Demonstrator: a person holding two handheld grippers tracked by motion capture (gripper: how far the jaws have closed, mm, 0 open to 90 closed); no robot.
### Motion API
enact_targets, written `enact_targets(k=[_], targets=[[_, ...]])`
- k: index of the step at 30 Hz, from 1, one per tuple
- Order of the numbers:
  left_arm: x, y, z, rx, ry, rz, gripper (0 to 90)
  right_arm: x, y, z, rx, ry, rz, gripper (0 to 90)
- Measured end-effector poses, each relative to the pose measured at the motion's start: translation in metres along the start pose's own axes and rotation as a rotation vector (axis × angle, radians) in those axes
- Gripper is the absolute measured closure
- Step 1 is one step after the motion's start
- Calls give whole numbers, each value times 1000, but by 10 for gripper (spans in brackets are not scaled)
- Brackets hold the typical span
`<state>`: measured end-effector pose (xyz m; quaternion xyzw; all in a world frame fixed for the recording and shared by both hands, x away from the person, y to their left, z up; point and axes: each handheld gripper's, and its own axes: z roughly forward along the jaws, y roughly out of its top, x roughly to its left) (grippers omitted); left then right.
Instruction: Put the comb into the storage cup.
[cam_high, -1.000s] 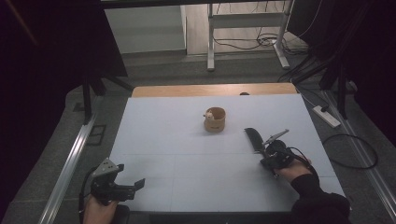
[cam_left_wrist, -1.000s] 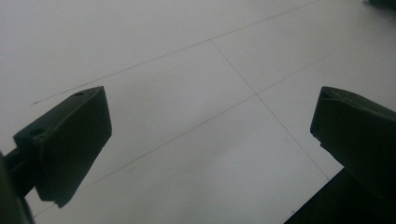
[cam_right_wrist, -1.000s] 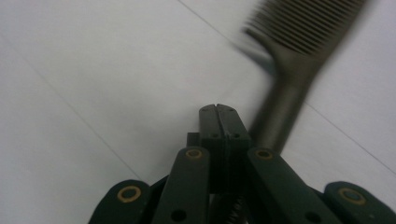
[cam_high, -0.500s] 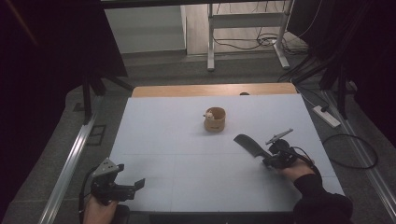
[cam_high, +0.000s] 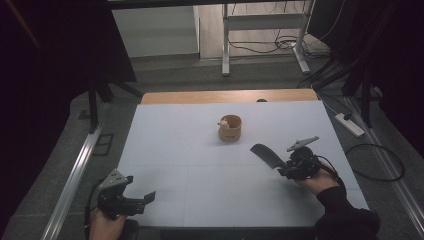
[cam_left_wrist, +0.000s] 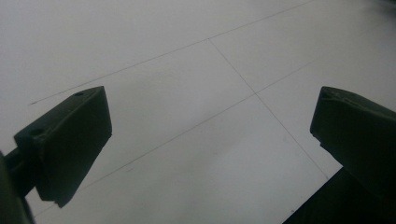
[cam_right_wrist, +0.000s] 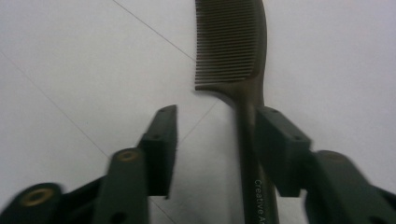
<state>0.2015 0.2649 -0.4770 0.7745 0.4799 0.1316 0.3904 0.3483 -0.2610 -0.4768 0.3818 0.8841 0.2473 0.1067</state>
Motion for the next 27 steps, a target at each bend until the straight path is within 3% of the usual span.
enact_targets(k=[13,21,27], targets=[[0,0,0,3,-3,1,0,-5,1,-3,2,-33,-2,93],[0,0,0,1,-4,-1,0,-13,-3,-5,-3,-49,23,0],[0,0,0,0,-6,-2,0,-19,-4,-8,-5,-68,44,0]])
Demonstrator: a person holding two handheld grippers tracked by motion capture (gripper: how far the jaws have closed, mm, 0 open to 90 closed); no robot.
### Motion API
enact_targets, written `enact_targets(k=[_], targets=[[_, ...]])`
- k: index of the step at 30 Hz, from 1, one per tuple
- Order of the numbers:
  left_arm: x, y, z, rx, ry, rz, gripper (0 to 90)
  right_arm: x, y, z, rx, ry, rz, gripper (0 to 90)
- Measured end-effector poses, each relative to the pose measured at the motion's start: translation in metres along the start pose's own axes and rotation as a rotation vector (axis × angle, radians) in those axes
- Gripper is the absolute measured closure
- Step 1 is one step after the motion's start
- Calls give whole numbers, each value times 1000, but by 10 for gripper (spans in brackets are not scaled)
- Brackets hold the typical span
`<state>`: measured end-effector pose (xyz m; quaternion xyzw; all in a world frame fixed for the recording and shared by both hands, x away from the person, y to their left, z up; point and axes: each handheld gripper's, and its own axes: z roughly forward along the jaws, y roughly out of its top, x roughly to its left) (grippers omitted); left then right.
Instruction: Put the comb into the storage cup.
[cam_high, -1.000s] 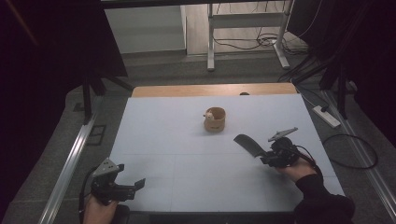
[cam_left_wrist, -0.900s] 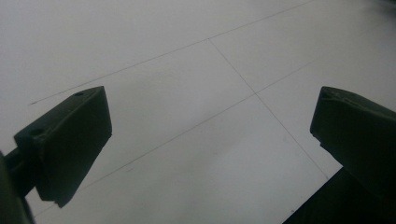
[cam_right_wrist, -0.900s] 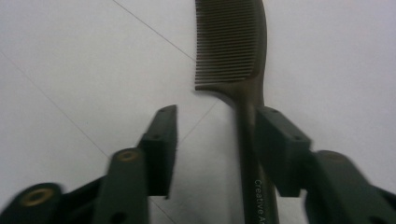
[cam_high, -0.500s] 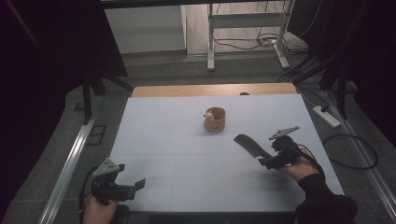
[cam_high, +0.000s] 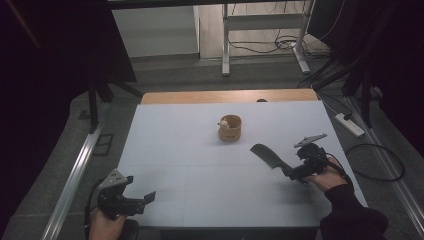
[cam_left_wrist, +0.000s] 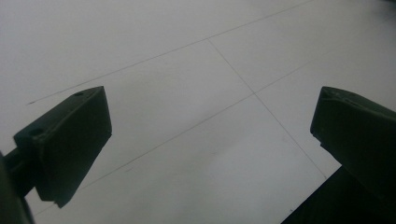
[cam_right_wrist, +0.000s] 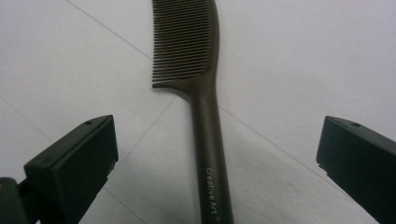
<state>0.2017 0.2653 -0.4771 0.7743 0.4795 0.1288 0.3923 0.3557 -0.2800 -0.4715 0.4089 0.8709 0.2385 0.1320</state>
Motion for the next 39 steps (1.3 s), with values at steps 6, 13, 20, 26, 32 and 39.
enact_targets(k=[6,13,20,26,32,39], targets=[[0,0,0,1,0,0,0,-3,-1,2,14,-5,4,0],[0,0,0,1,-1,0,0,-2,-4,12,40,6,-11,0],[0,0,0,3,-1,0,0,-2,-7,23,61,24,-25,0],[0,0,0,5,-1,1,0,0,-7,31,85,24,-49,0],[0,0,0,6,-1,2,0,1,-8,38,111,35,-58,0],[0,0,1,8,0,3,0,2,-9,42,133,24,-68,0]])
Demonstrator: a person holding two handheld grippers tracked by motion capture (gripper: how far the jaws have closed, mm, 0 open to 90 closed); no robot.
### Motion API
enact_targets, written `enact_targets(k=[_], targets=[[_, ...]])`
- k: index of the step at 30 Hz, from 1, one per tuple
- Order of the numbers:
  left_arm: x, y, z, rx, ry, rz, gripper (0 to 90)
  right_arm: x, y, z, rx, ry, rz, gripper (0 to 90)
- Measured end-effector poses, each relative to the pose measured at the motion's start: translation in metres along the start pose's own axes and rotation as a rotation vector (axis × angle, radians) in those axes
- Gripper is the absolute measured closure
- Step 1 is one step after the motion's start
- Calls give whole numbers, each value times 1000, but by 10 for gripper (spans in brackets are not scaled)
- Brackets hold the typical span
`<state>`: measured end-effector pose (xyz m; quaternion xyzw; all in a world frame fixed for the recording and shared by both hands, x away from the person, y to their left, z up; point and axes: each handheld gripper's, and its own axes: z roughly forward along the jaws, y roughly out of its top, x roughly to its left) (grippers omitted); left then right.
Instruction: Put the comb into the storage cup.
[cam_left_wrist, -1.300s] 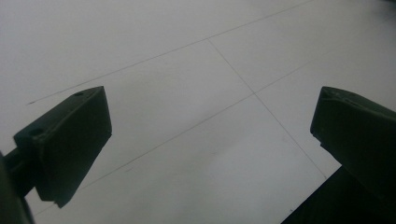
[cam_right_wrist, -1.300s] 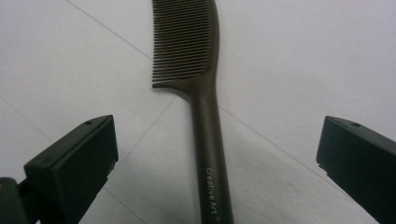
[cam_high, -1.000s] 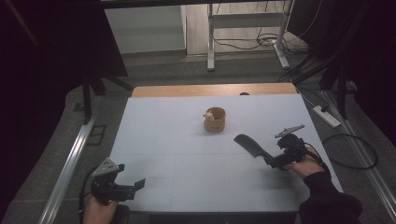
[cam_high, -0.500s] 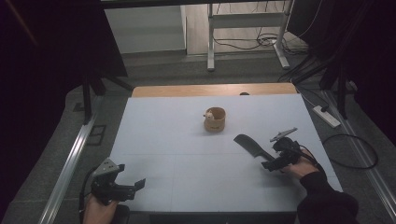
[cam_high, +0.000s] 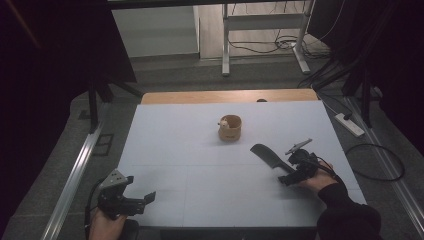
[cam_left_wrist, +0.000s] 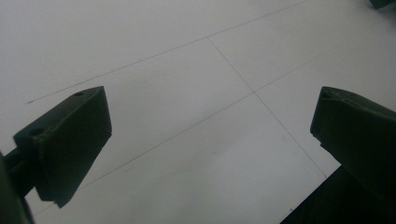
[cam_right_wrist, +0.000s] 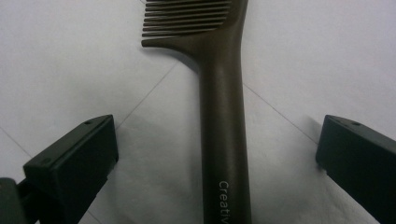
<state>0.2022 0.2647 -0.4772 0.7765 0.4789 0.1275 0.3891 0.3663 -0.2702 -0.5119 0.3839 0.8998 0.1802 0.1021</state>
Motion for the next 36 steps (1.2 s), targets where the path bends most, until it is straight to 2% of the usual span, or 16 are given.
enact_targets(k=[6,8,17,23,32,36], targets=[[0,0,0,0,-1,-1,0,0,2,0,20,2,1,4],[0,0,0,0,-1,-1,0,0,3,-1,22,4,4,46],[0,0,0,4,-2,1,0,-1,8,-11,19,17,-26,431],[0,0,0,1,-1,-1,0,-4,9,-13,5,23,-13,712],[2,-1,-1,-14,-11,-17,0,-5,9,-13,1,32,4,725],[2,-1,-2,-18,-13,-16,0,-4,8,-14,-3,29,-10,726]])
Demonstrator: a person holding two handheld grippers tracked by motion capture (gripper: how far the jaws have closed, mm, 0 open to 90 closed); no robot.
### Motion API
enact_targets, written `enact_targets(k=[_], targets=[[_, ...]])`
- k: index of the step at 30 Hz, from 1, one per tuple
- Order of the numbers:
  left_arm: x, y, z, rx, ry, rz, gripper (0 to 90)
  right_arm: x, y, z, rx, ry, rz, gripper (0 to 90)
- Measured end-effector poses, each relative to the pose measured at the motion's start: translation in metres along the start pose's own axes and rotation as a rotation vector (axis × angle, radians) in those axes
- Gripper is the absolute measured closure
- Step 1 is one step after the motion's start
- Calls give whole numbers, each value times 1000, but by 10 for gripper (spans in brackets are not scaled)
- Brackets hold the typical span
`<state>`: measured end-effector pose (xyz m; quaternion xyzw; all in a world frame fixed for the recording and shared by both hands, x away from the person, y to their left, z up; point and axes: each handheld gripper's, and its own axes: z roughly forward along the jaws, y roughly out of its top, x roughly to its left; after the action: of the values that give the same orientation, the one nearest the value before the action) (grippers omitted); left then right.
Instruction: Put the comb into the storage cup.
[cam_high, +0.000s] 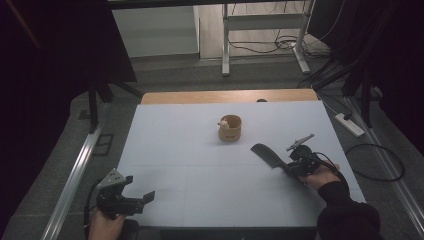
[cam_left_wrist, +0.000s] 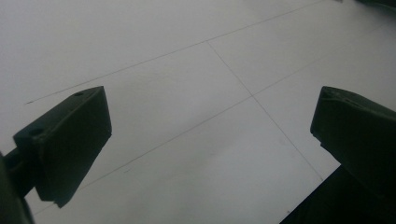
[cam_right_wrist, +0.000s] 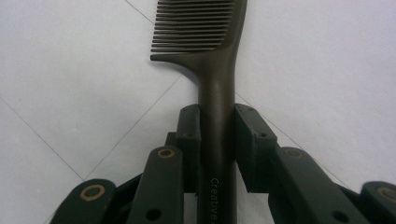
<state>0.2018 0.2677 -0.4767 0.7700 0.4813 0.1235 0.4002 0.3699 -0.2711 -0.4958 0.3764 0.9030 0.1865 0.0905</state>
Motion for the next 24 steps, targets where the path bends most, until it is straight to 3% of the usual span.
enact_targets(k=[8,17,22,24], targets=[[0,1,-1,-13,-27,-10,0,3,-2,-6,-36,13,-23,725],[-2,8,0,-7,-44,21,0,7,-8,-19,-104,16,-46,725],[-3,12,3,5,-41,72,0,10,-11,-28,-141,22,-53,725],[-3,13,4,4,-46,70,0,11,-12,-29,-145,23,-57,726]])
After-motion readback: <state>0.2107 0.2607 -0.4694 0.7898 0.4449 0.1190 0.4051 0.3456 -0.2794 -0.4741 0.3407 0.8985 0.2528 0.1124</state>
